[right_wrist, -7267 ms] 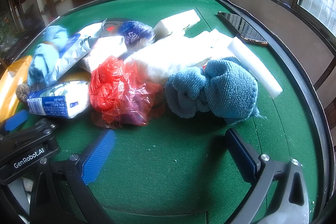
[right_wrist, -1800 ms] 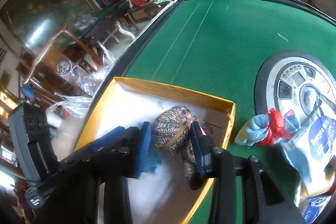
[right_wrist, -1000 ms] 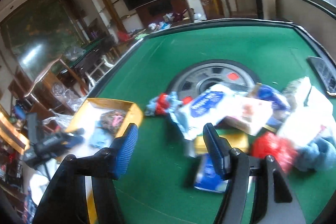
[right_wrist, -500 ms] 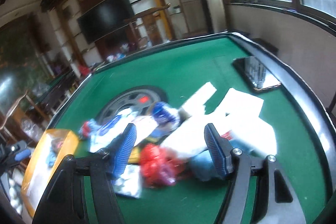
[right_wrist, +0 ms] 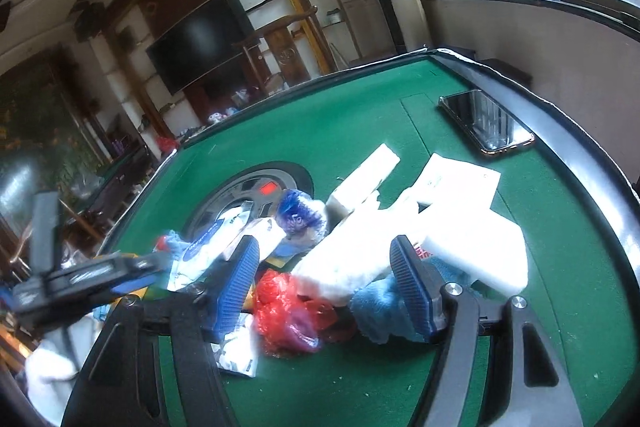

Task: Organize soft objects
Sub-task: 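Grasp the red-and-blue knitted toy with the left gripper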

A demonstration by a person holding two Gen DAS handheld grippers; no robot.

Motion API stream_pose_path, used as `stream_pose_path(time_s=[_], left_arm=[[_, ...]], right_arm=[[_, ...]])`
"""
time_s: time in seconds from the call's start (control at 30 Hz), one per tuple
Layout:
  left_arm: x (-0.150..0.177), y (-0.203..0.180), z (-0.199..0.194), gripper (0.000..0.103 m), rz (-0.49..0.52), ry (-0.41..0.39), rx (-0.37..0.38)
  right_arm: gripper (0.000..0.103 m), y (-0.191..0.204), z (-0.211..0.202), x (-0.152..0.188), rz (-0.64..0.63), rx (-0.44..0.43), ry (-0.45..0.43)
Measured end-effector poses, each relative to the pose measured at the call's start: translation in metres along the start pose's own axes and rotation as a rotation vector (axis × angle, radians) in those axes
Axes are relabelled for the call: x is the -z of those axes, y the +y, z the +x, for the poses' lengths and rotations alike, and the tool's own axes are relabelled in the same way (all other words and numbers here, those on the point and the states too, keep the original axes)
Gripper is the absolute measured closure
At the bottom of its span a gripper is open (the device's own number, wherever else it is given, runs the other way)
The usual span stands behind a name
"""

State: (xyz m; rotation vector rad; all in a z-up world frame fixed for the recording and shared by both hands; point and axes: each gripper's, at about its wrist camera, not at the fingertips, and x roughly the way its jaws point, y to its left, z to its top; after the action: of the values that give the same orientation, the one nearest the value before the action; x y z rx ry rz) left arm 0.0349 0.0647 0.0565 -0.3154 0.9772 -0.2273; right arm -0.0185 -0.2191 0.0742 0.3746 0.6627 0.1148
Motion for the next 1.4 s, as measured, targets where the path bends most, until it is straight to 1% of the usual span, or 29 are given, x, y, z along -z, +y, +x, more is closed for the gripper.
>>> stream_pose_path(time_s=[0.1,0.17,0.2,0.23,0.27,0.3,0.33,0.4,0.47,0.53,0.6,0.67,0.73,0.8,0.87,0.93,1.0,1.07,1.13,1.3,1.33,1.37,1.4], left_arm=[[-0.009,-0.002,0.03,0.035,-0.045,0.017,-0.037],[-0.007,-0.008,0.041,0.036,-0.04,0.03,-0.035],[-0.003,-0.013,0.044,0.04,-0.018,0.041,-0.042],[0.003,-0.023,0.046,0.04,0.026,0.054,-0.05],[0.009,-0.031,0.047,0.04,0.065,0.067,-0.039],[0.015,-0.039,0.047,0.04,0.101,0.086,-0.011],[0.022,-0.049,0.046,0.04,0.142,0.098,-0.006],[0.027,-0.06,0.037,0.04,0.19,0.088,-0.001],[0.024,-0.066,0.027,0.039,0.216,0.065,0.006],[0.011,-0.064,0.018,0.039,0.223,0.012,-0.026],[-0.005,-0.058,0.017,0.038,0.235,-0.03,-0.092],[-0.026,-0.044,0.025,0.038,0.211,-0.046,-0.163],[-0.043,-0.024,0.033,0.038,0.166,-0.042,-0.211],[-0.051,-0.007,0.035,0.038,0.129,-0.037,-0.211],[-0.06,0.008,0.035,0.038,0.067,-0.028,-0.207],[-0.064,0.022,0.032,0.038,-0.005,-0.025,-0.177],[-0.068,0.031,0.034,0.038,-0.054,-0.015,-0.163],[-0.071,0.033,0.039,0.038,-0.059,0.003,-0.158],[-0.072,0.03,0.046,0.038,-0.034,0.021,-0.181],[-0.065,0.024,0.075,0.037,0.045,0.13,-0.247],[-0.061,0.019,0.076,0.038,0.092,0.122,-0.279],[-0.057,0.015,0.077,0.045,0.114,0.126,-0.286],[-0.053,0.013,0.077,0.059,0.131,0.128,-0.286]], right_arm=[[0.04,0.005,-0.001,0.001,-0.022,0.004,-0.007],[0.04,0.007,-0.001,0.001,-0.027,0.002,-0.01],[0.04,0.007,-0.001,0.001,-0.027,0.003,-0.011],[0.04,0.007,-0.001,0.001,-0.025,0.004,-0.009],[0.04,0.006,0.0,0.001,-0.022,0.004,-0.006],[0.04,0.006,0.0,0.001,-0.019,0.004,-0.002],[0.04,0.005,0.001,0.001,-0.017,0.006,0.001],[0.04,0.004,0.002,0.001,-0.011,0.01,0.001],[0.039,0.003,0.002,0.0,-0.009,0.013,-0.001],[0.035,0.003,0.003,0.0,-0.008,0.018,0.004],[0.035,0.004,0.006,0.0,-0.011,0.022,0.014],[0.035,0.005,0.009,-0.001,-0.016,0.028,0.022],[0.035,0.005,0.012,-0.001,-0.022,0.034,0.03],[0.035,0.006,0.015,0.0,-0.026,0.038,0.04],[0.035,0.006,0.017,0.0,-0.028,0.041,0.051],[0.035,0.006,0.019,0.0,-0.027,0.038,0.062],[0.035,0.007,0.019,0.001,-0.028,0.04,0.066],[0.035,0.006,0.018,0.002,-0.027,0.039,0.064],[0.035,0.007,0.017,0.001,-0.026,0.041,0.064],[0.035,0.007,0.018,0.002,-0.024,0.04,0.067],[0.035,0.007,0.018,0.002,-0.026,0.042,0.066],[0.035,0.007,0.018,0.002,-0.029,0.044,0.067],[0.035,0.008,0.018,0.002,-0.03,0.044,0.067]])
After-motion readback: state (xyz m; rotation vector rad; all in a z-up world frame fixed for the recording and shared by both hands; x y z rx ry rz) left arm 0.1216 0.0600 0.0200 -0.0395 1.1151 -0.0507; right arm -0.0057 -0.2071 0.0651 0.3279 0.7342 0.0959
